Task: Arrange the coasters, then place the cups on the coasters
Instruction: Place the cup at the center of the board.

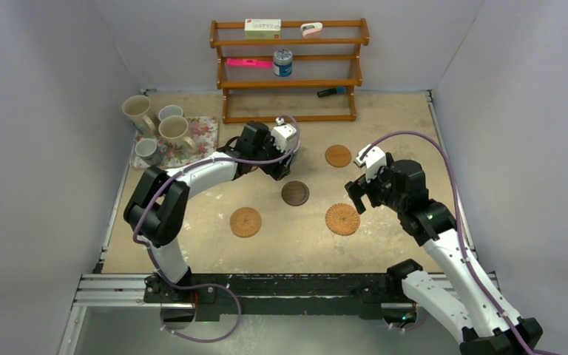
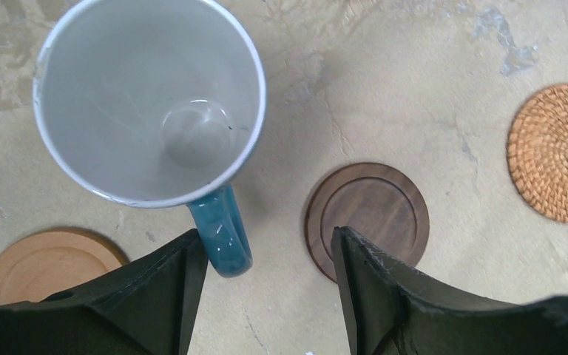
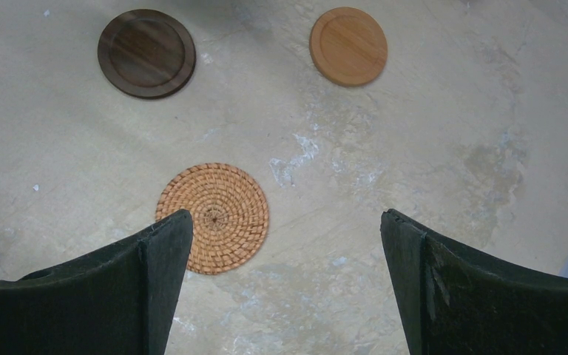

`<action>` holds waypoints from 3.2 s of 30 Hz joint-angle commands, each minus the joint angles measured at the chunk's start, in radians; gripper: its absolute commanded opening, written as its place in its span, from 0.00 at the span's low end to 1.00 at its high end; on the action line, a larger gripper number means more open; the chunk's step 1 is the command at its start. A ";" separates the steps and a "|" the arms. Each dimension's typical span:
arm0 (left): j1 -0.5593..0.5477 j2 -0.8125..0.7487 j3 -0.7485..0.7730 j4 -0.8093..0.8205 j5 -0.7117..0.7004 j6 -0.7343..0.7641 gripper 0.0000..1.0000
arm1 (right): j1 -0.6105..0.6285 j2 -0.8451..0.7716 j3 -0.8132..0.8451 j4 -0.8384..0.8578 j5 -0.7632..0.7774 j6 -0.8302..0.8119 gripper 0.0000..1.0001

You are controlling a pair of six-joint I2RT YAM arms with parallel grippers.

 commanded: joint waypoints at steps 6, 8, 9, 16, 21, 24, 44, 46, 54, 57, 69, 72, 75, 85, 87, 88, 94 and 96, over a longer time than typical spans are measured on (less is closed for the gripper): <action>-0.005 -0.037 0.090 -0.140 0.058 0.050 0.65 | 0.006 0.002 -0.003 0.022 0.002 -0.002 0.99; -0.005 -0.030 0.090 -0.141 0.069 0.049 0.65 | 0.006 0.004 -0.003 0.021 0.002 -0.002 0.99; -0.006 -0.026 0.093 -0.141 0.078 0.046 0.65 | 0.006 0.003 -0.003 0.022 0.002 -0.001 0.99; -0.018 0.026 0.136 -0.140 0.136 0.035 0.65 | 0.006 0.006 -0.004 0.023 0.002 -0.002 0.99; -0.038 0.076 0.179 -0.128 0.155 0.010 0.65 | 0.006 0.008 -0.003 0.022 0.004 -0.002 0.99; -0.055 0.113 0.203 -0.111 0.147 -0.005 0.65 | 0.007 0.010 -0.003 0.023 0.004 -0.002 0.99; -0.088 0.123 0.223 -0.054 0.090 -0.026 0.65 | 0.010 0.011 -0.004 0.025 0.008 -0.004 0.99; -0.088 0.113 0.216 -0.052 0.097 -0.020 0.65 | 0.010 0.015 -0.004 0.024 0.008 -0.003 0.99; -0.089 0.141 0.228 -0.082 0.153 -0.007 0.65 | 0.010 0.013 -0.006 0.025 0.010 -0.004 0.99; -0.088 0.134 0.219 -0.092 0.160 0.000 0.65 | 0.010 0.015 -0.006 0.025 0.010 -0.004 0.99; -0.088 0.097 0.187 -0.129 0.175 0.047 0.67 | 0.011 0.023 -0.004 0.025 0.013 -0.004 0.99; -0.089 0.072 0.165 -0.122 0.177 0.061 0.70 | 0.011 0.029 -0.004 0.026 0.016 -0.004 0.99; -0.088 0.046 0.155 -0.133 0.197 0.075 0.76 | 0.013 0.039 -0.003 0.028 0.017 -0.004 0.99; -0.079 -0.166 0.026 -0.061 0.129 0.111 0.99 | 0.013 0.139 0.041 0.042 0.045 -0.001 0.99; -0.061 -0.227 -0.013 -0.031 0.095 0.110 1.00 | 0.013 0.176 0.064 0.040 0.042 -0.003 0.99; -0.046 -0.255 -0.029 -0.025 0.088 0.108 1.00 | 0.013 0.193 0.078 0.040 0.032 -0.005 0.99; 0.123 -0.409 -0.109 -0.007 0.098 0.077 1.00 | 0.017 0.317 0.176 0.091 -0.038 0.021 0.99; 0.182 -0.473 -0.159 0.007 0.086 0.076 1.00 | 0.022 0.356 0.211 0.120 -0.061 0.036 0.99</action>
